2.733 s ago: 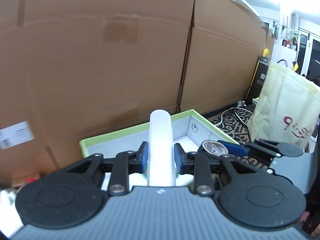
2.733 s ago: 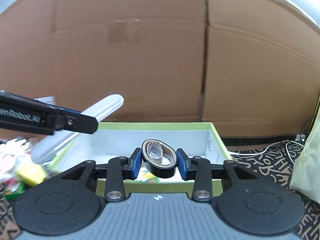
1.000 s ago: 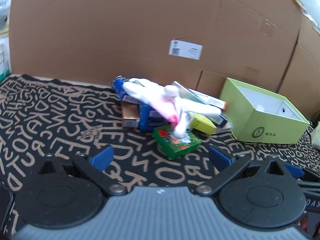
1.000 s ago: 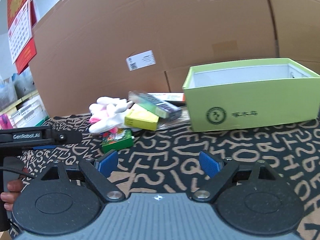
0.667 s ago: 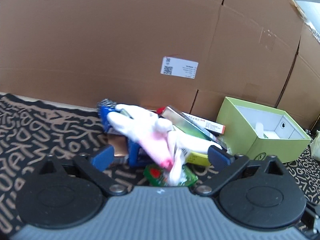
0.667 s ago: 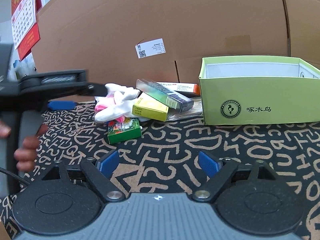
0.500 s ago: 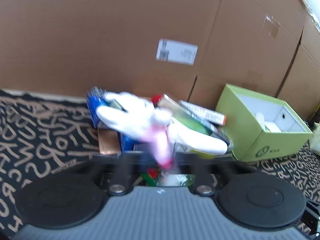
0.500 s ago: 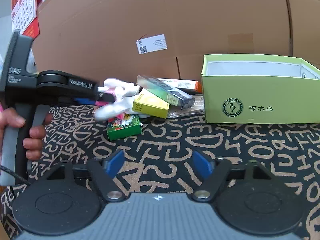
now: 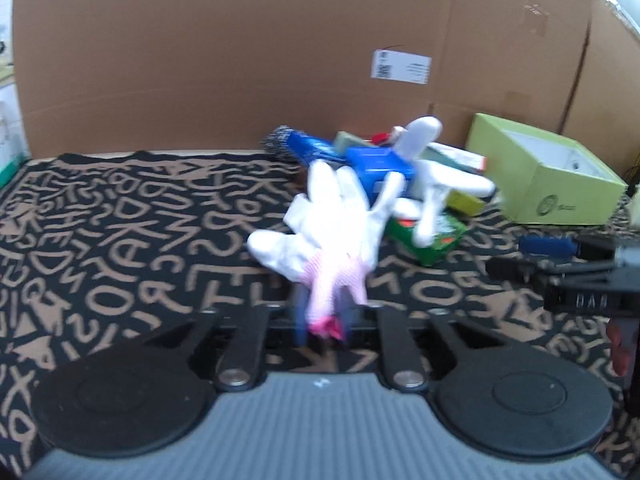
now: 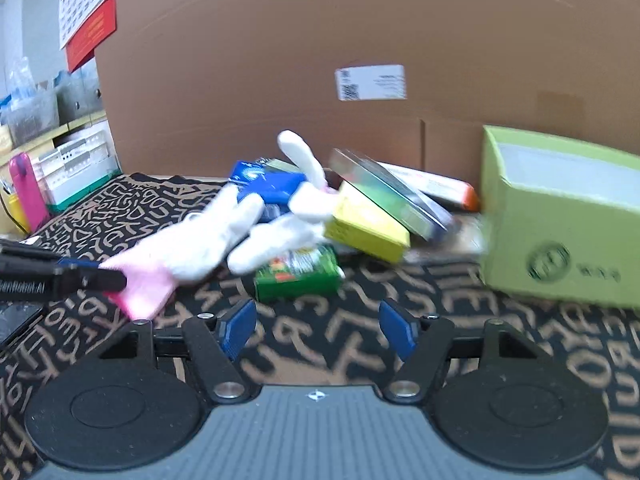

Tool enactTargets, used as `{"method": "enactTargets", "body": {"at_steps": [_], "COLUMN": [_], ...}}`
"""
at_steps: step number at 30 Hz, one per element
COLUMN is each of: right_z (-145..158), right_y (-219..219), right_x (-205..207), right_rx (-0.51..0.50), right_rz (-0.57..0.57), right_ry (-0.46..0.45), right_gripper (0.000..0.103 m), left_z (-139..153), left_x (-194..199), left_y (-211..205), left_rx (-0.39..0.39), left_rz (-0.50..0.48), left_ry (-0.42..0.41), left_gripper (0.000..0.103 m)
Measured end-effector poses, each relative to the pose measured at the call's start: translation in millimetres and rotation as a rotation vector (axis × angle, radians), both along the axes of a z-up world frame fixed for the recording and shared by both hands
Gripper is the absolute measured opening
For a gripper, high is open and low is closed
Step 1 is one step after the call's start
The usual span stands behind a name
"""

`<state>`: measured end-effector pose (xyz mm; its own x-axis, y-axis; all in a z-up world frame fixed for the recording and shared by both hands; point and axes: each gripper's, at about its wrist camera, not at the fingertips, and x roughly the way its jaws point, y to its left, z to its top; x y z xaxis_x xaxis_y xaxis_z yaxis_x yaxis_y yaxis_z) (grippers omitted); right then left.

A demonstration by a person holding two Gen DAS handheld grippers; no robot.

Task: Organize objects
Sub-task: 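Grasp the white gloves with the left tool and the right tool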

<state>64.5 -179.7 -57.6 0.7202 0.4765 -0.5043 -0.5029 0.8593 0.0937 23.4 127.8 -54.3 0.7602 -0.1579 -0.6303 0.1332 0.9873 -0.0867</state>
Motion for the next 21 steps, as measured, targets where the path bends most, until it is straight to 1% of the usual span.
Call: {"method": "enactTargets", "body": {"at_steps": [1, 2, 4, 6, 7, 8, 10, 12, 13, 14, 15, 17, 18, 21], "right_z": [3, 5, 12, 16, 18, 19, 19, 16, 13, 10, 8, 3, 1, -2], "right_y": [7, 13, 24, 33, 38, 42, 51, 59, 63, 66, 69, 72, 71, 69], "right_x": [3, 6, 12, 20, 25, 28, 36, 43, 47, 50, 53, 56, 57, 54], "right_rx": [-0.008, -0.014, -0.035, -0.060, -0.075, -0.088, -0.117, -0.148, -0.165, -0.176, -0.183, -0.193, -0.186, -0.173], "right_rz": [0.005, 0.009, 0.013, 0.011, 0.007, 0.003, 0.011, 0.018, 0.020, 0.024, 0.030, 0.043, 0.053, 0.048], "right_ry": [-0.022, -0.046, -0.088, -0.124, -0.137, -0.146, -0.170, -0.179, -0.177, -0.172, -0.172, -0.143, -0.124, -0.112], "right_gripper": [0.072, 0.071, 0.069, 0.063, 0.062, 0.058, 0.055, 0.047, 0.044, 0.035, 0.028, 0.025, 0.024, 0.021], "left_z": [1, 1, 4, 4, 3, 1, -5, -10, -12, -14, -17, -21, -23, -26], "left_x": [2, 5, 12, 21, 26, 30, 37, 44, 48, 50, 53, 58, 61, 63], "left_y": [1, 2, -2, -8, -11, -14, -19, -20, -20, -20, -20, -20, -21, -23], "left_rx": [0.000, -0.002, 0.009, 0.016, 0.025, 0.038, 0.051, 0.048, 0.045, 0.043, 0.040, 0.033, 0.026, 0.036], "left_rz": [0.007, 0.007, 0.002, -0.023, -0.027, -0.025, -0.029, -0.033, -0.032, -0.030, -0.035, -0.059, -0.065, -0.055], "left_ry": [-0.013, -0.033, -0.046, -0.057, -0.060, -0.059, -0.052, -0.039, -0.033, -0.026, -0.018, 0.014, 0.032, 0.030], "left_gripper": [0.058, 0.066, 0.066, 0.072, 0.077, 0.080, 0.084, 0.087, 0.087, 0.087, 0.082, 0.047, 0.043, 0.043]}}
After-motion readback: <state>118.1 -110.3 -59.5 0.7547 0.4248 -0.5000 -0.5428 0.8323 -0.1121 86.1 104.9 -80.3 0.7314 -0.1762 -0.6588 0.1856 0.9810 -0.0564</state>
